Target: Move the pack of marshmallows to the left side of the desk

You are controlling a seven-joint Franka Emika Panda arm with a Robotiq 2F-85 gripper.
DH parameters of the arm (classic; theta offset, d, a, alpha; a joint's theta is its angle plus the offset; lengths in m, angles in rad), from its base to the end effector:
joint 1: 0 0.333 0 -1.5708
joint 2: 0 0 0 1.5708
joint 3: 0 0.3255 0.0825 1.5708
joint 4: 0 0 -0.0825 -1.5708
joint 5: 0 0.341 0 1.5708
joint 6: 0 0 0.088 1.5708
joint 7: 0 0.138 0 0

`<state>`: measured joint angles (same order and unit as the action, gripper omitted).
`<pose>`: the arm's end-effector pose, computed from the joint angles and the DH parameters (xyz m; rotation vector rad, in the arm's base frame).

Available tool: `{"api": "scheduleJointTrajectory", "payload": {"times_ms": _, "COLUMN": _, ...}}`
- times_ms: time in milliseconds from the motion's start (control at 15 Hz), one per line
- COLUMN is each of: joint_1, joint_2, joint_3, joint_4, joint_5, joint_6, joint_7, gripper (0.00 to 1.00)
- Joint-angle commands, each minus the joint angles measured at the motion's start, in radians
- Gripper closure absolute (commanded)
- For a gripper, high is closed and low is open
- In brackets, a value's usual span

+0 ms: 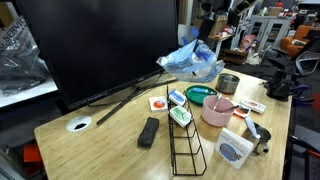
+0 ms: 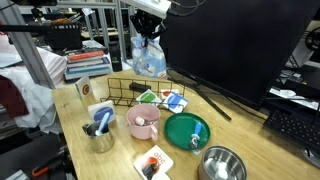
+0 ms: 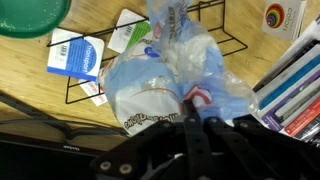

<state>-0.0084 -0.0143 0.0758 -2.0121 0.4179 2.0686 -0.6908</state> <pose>0.5194 0.0674 0.4682 -2.6846 -0.7858 -0.2556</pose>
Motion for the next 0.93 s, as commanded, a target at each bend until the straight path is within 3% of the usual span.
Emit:
{"api": "scheduleJointTrajectory", "payload": {"times_ms": 0, "joint_1": 0.019, "joint_2": -0.037, "joint_3": -0.023, "joint_4": -0.030, "joint_5": 0.002, "joint_6": -0.018, "joint_7": -0.064, "gripper": 1.00}}
{"api": "scheduleJointTrajectory", "payload": {"times_ms": 67, "joint_1": 0.027, "joint_2": -0.012, "joint_3": -0.020, "joint_4": -0.012, "joint_5": -0.002, "joint_6": -0.003, "joint_7": -0.020, "gripper": 0.99}}
{"api": "scheduleJointTrajectory", "payload": {"times_ms": 667, "joint_1": 0.027, "joint_2": -0.016, "joint_3": -0.027, "joint_4": -0.019, "joint_5": -0.002, "joint_6": -0.005, "joint_7": -0.041, "gripper": 1.00}}
{"api": "scheduleJointTrajectory", "payload": {"times_ms": 867, "joint_1": 0.056, "joint_2": 0.016, "joint_3": -0.004, "joint_4": 0.026, "joint_5": 0.008, "joint_6": -0.005, "joint_7": -0.071, "gripper": 1.00}}
